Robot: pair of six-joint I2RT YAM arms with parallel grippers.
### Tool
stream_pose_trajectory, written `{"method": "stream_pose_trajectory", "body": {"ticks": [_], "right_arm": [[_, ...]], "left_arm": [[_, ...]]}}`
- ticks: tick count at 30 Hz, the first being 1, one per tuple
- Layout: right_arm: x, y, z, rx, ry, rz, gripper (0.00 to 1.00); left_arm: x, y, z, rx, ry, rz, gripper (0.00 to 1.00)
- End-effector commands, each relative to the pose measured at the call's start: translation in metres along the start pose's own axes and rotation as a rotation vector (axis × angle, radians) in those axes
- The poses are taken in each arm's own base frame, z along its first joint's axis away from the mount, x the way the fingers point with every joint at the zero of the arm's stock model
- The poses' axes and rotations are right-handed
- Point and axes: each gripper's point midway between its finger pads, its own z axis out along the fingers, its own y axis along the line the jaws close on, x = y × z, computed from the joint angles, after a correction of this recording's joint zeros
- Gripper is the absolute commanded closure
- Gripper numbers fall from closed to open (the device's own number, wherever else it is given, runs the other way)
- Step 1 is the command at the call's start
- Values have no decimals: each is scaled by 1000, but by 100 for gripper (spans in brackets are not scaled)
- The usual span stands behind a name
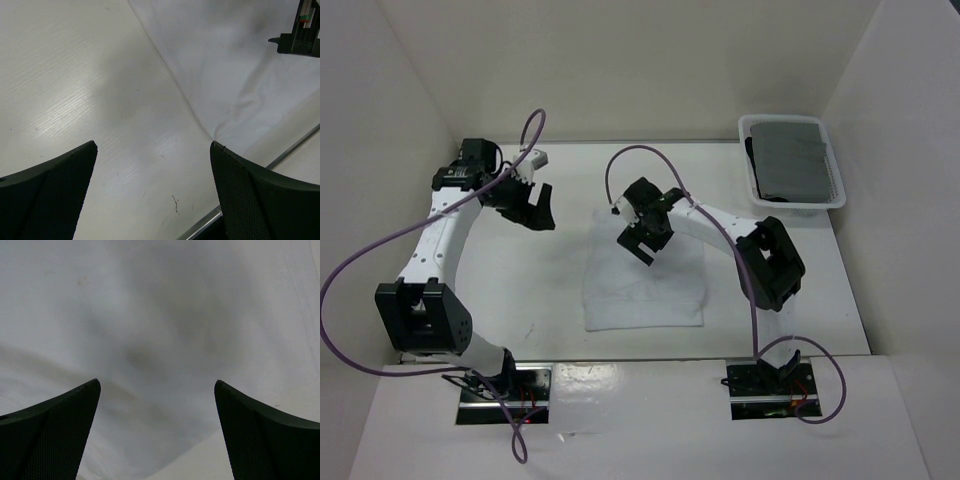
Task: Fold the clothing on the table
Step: Flatten the skirt out
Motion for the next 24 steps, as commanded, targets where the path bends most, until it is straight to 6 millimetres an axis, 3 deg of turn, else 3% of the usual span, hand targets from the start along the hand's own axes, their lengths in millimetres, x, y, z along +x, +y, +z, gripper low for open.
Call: {"method": "stream_pose_trajectory", "body": {"ticks": [1, 11, 16, 17, 21, 24], "right_arm": [[-31, -2, 5, 16, -82, 31, 1], [-23, 8, 28, -34, -24, 45, 1], [-22, -29, 22, -2, -61, 173, 1], [-16, -45, 22, -2, -61, 214, 1], [-13, -69, 20, 13, -77, 312, 1], [-14, -73, 21, 35, -83, 323, 1]], "left_arm": [[0, 16, 10, -25, -3, -37, 1], [4, 28, 35, 39, 19, -73, 1], [-1, 34, 39, 12, 6, -130, 1], [-2, 37, 40, -5, 4, -126, 1], [7, 48, 37, -81, 34, -138, 1], [11, 49, 39, -87, 44, -154, 1]]}}
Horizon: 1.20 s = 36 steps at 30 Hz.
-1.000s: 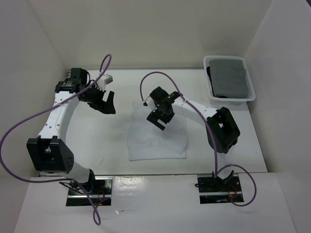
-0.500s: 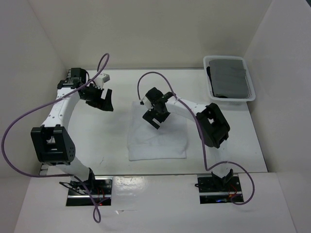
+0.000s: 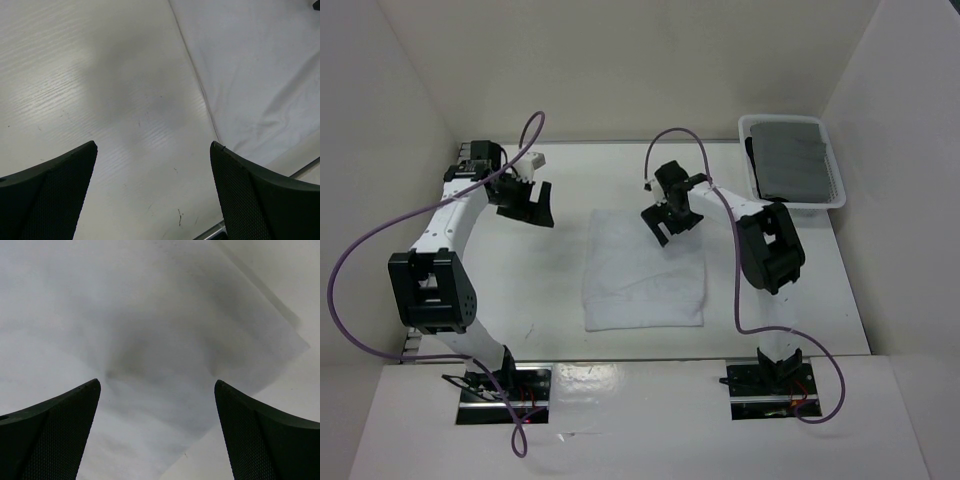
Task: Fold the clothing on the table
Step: Flatten the skirt out
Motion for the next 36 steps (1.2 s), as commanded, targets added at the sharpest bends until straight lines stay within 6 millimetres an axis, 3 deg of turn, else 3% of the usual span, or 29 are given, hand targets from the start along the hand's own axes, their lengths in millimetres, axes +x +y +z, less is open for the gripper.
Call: {"method": "stream_pose_trajectory", "body": {"ticks": [1, 10, 24, 36], "right_arm": [[-33, 5, -15, 8, -105, 45, 1], [-29, 7, -1, 3, -65, 76, 1], [-28, 5, 29, 25, -21, 125, 1], [-74, -3, 45, 47, -88, 147, 1]], "left_arm": [[-2, 5, 0, -29, -8, -27, 1], [4, 14, 17, -28, 39, -70, 1], [7, 23, 26, -52, 55, -92, 1], [13, 30, 31, -85, 84, -120, 1]]}}
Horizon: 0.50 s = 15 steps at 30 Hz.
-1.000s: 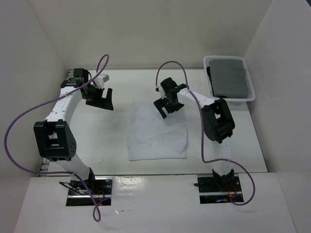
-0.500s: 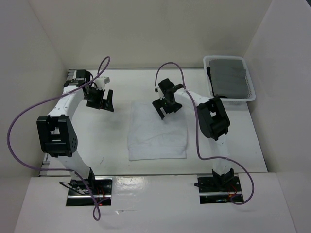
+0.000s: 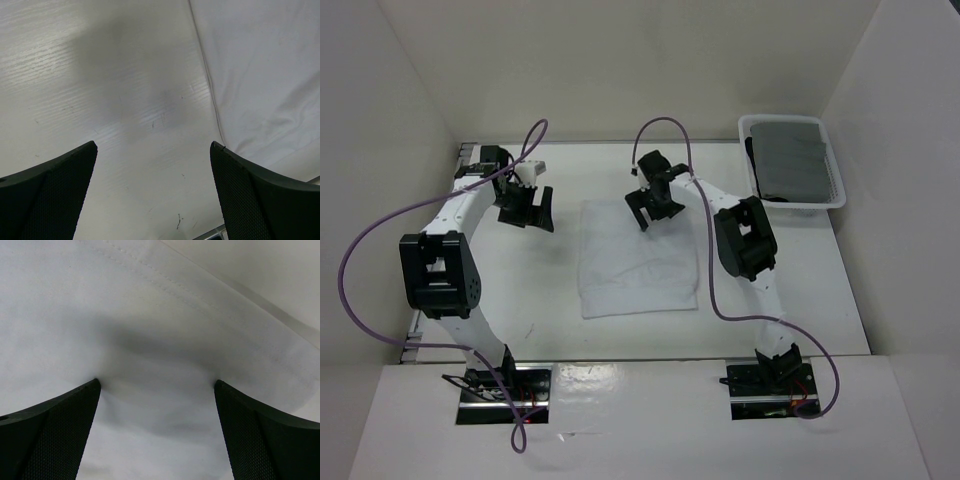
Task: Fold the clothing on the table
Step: Flatten the skirt out
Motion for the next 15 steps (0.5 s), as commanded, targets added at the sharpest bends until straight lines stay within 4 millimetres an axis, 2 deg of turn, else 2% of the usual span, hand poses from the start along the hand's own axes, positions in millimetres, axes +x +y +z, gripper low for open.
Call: {"method": "stream_pose_trajectory", "body": {"ticks": [1, 3, 5, 6, 7, 9, 11, 12, 14, 15], "right_arm": [[-12, -3, 15, 40, -18, 21, 1], [-22, -5, 15, 51, -37, 22, 1], [-23, -5, 23, 51, -28, 31, 1], [-32, -5, 21, 50, -51, 32, 1], [-31, -5, 25, 51, -40, 31, 1], [-42, -5, 23, 50, -68, 32, 1], [-45, -5, 23, 50, -71, 22, 1], [-54, -5, 18, 50, -95, 23, 1], [-57, -6, 13, 50, -93, 14, 1], [-64, -4, 6, 38, -114, 5, 1]], "left_arm": [[-8, 3, -2, -15, -21, -8, 1], [-8, 3, -2, -15, -21, -8, 1], [-9, 5, 0, -15, -20, -9, 1], [-10, 3, 0, -4, -22, -9, 1], [-11, 2, 2, 5, -21, -10, 1], [-12, 1, 2, 14, -23, -10, 1], [-14, 0, 3, 23, -25, -10, 1], [-16, 1, 5, 23, -25, -10, 1], [-19, 0, 5, 35, -22, -12, 1], [-29, -2, 0, 41, -51, 0, 1]]}}
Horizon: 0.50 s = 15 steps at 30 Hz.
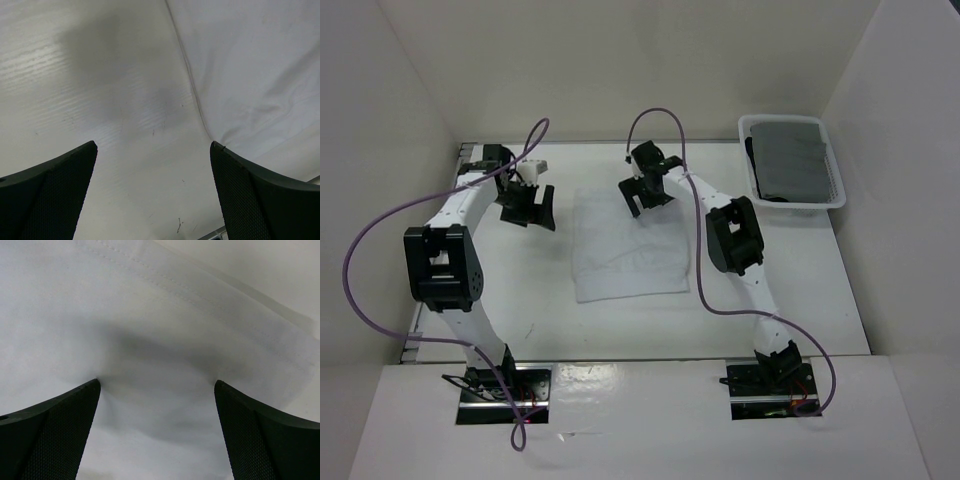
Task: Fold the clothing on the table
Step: Flatten the skirt out
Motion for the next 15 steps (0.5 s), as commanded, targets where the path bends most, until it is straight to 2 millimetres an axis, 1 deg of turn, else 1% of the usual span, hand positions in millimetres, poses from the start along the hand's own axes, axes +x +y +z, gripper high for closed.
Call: {"method": "stream_pose_trajectory", "body": {"ticks": [1, 2, 4, 5, 6, 7, 8, 9, 10, 11, 12, 13, 14, 15], "right_arm": [[-21, -6, -19, 16, -41, -6, 1], [-34, -2, -37, -11, -81, -17, 1], [-49, -13, -60, -23, -131, -7, 1], [-60, -14, -83, -51, -174, -2, 1], [-67, -12, -96, -63, -201, -14, 1], [-68, -22, -105, -52, -211, -13, 1], [-67, -28, -111, -54, -219, -3, 1], [-72, -34, -128, -46, -252, -9, 1], [-64, -43, -127, -36, -240, -5, 1], [-66, -52, -134, -6, -261, 4, 1], [-60, -58, -133, -1, -248, 13, 1], [-47, -70, -122, 12, -217, 34, 1], [-45, -77, -123, 19, -221, 44, 1], [-41, -82, -122, 25, -217, 52, 1]], "left_arm": [[-30, -6, -10, 43, -72, 19, 1], [-37, -7, -13, 39, -88, 27, 1], [-55, -14, -23, 75, -135, 47, 1], [-61, -17, -23, 95, -147, 52, 1], [-67, -24, -25, 139, -165, 60, 1], [-70, -26, -20, 163, -163, 58, 1], [-78, -28, -22, 181, -180, 66, 1], [-81, -29, -12, 220, -176, 62, 1], [-81, -27, -6, 223, -165, 48, 2], [-86, -26, -2, 234, -173, 51, 3], [-82, -26, 15, 246, -142, 35, 5], [-83, -25, 19, 256, -140, 33, 5], [-83, -26, 28, 261, -134, 39, 7], [-84, -25, 40, 256, -120, 33, 8]]}}
